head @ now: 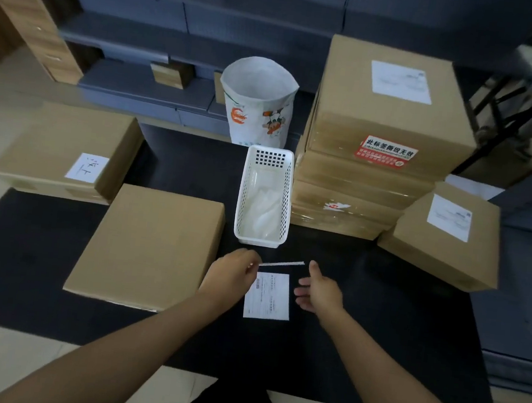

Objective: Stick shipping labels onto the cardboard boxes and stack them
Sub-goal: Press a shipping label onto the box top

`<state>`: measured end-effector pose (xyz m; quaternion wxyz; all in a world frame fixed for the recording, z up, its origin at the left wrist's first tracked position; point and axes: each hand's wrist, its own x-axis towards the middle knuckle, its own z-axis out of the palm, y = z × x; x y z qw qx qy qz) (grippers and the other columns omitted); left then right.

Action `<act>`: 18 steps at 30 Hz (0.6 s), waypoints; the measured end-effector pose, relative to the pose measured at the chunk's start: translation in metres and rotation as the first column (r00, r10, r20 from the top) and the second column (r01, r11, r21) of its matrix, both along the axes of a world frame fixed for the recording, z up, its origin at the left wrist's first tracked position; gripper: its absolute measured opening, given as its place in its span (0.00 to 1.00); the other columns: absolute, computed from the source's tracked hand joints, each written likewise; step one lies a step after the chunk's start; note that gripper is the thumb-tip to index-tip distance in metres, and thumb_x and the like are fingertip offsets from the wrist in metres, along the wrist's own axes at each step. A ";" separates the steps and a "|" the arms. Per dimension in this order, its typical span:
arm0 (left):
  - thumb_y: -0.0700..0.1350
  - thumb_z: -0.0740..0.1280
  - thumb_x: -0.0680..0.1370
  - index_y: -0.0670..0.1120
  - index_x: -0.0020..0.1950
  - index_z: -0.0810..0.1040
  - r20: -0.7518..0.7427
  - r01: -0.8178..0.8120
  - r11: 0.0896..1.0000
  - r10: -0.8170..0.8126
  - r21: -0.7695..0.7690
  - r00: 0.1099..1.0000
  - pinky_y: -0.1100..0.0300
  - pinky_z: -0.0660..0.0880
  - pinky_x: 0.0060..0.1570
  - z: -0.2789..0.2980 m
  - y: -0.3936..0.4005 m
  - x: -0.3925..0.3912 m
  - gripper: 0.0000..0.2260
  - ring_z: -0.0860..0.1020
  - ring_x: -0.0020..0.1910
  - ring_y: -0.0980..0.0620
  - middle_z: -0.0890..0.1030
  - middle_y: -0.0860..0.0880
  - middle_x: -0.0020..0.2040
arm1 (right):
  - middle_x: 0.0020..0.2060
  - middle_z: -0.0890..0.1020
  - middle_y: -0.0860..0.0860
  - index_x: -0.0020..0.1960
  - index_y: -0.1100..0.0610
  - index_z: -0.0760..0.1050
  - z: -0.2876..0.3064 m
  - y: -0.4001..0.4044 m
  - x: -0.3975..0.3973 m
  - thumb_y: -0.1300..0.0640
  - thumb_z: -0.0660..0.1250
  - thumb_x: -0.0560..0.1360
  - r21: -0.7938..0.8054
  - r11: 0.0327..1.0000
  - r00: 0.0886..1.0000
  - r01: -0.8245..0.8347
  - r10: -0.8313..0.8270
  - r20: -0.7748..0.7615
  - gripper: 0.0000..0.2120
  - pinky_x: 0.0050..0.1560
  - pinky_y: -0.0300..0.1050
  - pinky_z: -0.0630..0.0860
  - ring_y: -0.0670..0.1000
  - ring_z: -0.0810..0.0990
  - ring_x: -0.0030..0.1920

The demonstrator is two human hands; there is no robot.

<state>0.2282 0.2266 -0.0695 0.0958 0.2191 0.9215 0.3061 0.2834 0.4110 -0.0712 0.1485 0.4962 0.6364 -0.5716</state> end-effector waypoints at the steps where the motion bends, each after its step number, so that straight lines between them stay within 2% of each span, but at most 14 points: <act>1: 0.44 0.64 0.78 0.48 0.50 0.79 -0.020 0.011 0.999 -0.010 0.039 1.000 0.57 0.76 0.44 0.003 -0.002 -0.001 0.05 0.77 0.44 0.55 0.79 0.53 0.47 | 0.41 0.84 0.58 0.49 0.61 0.78 0.006 -0.001 -0.005 0.37 0.58 0.78 -0.095 0.995 1.000 0.017 -0.016 0.010 0.27 0.37 0.45 0.80 0.55 0.83 0.40; 3: 0.42 0.65 0.77 0.49 0.50 0.79 -0.078 0.069 0.993 -0.062 0.097 0.995 0.57 0.77 0.46 0.006 -0.008 -0.002 0.05 0.77 0.45 0.57 0.79 0.55 0.48 | 0.43 0.84 0.59 0.50 0.60 0.75 0.015 -0.001 -0.013 0.37 0.60 0.77 -0.219 0.974 0.998 0.058 -0.065 -0.023 0.25 0.39 0.46 0.82 0.56 0.84 0.43; 5: 0.39 0.67 0.76 0.48 0.49 0.79 -0.134 0.157 0.981 -0.142 0.116 0.981 0.55 0.78 0.47 0.008 -0.016 -0.004 0.05 0.78 0.47 0.56 0.79 0.54 0.49 | 0.46 0.83 0.58 0.53 0.59 0.75 0.022 -0.002 -0.018 0.46 0.64 0.78 -0.283 0.956 0.989 0.083 -0.115 -0.097 0.16 0.38 0.46 0.82 0.55 0.83 0.45; 8: 0.31 0.65 0.74 0.45 0.51 0.79 -0.172 0.143 0.981 -0.120 0.133 0.978 0.56 0.77 0.54 0.005 -0.032 -0.003 0.12 0.79 0.53 0.51 0.79 0.50 0.56 | 0.49 0.83 0.55 0.56 0.58 0.76 0.024 -0.005 -0.022 0.58 0.63 0.79 -0.240 0.971 0.974 -0.022 -0.034 -0.225 0.08 0.41 0.45 0.80 0.52 0.82 0.48; 11: 0.31 0.61 0.75 0.48 0.55 0.79 -0.078 -0.136 0.974 0.152 0.184 0.985 0.58 0.75 0.56 0.004 -0.048 0.000 0.16 0.78 0.54 0.53 0.80 0.51 0.56 | 0.48 0.84 0.52 0.53 0.54 0.77 0.026 -0.017 -0.024 0.58 0.62 0.79 -0.268 0.961 0.953 -0.067 -0.018 -0.303 0.06 0.37 0.42 0.79 0.49 0.83 0.47; 14: 0.43 0.61 0.80 0.52 0.59 0.76 0.105 -0.435 0.878 0.422 0.202 0.901 0.66 0.71 0.45 0.016 -0.060 0.001 0.10 0.77 0.48 0.59 0.79 0.56 0.51 | 0.47 0.85 0.51 0.52 0.52 0.77 0.032 -0.037 -0.030 0.59 0.63 0.79 -0.315 0.943 0.935 -0.104 -0.015 -0.354 0.05 0.37 0.41 0.80 0.49 0.84 0.46; 16: 0.48 0.61 0.80 0.50 0.62 0.73 0.246 -0.567 0.793 0.517 0.223 0.820 0.66 0.69 0.44 0.024 -0.069 -0.005 0.11 0.75 0.49 0.58 0.77 0.55 0.53 | 0.49 0.84 0.52 0.53 0.53 0.77 0.036 -0.054 -0.035 0.60 0.63 0.79 -0.332 0.932 0.926 -0.145 0.010 -0.377 0.06 0.41 0.44 0.81 0.51 0.84 0.49; 18: 0.50 0.62 0.80 0.49 0.65 0.69 0.443 -0.642 0.720 0.500 0.263 0.744 0.64 0.69 0.43 0.029 -0.081 -0.014 0.14 0.75 0.51 0.55 0.76 0.52 0.53 | 0.51 0.84 0.54 0.54 0.55 0.76 0.038 -0.073 -0.042 0.61 0.63 0.79 -0.330 0.924 0.918 -0.195 0.053 -0.393 0.06 0.43 0.45 0.82 0.52 0.84 0.50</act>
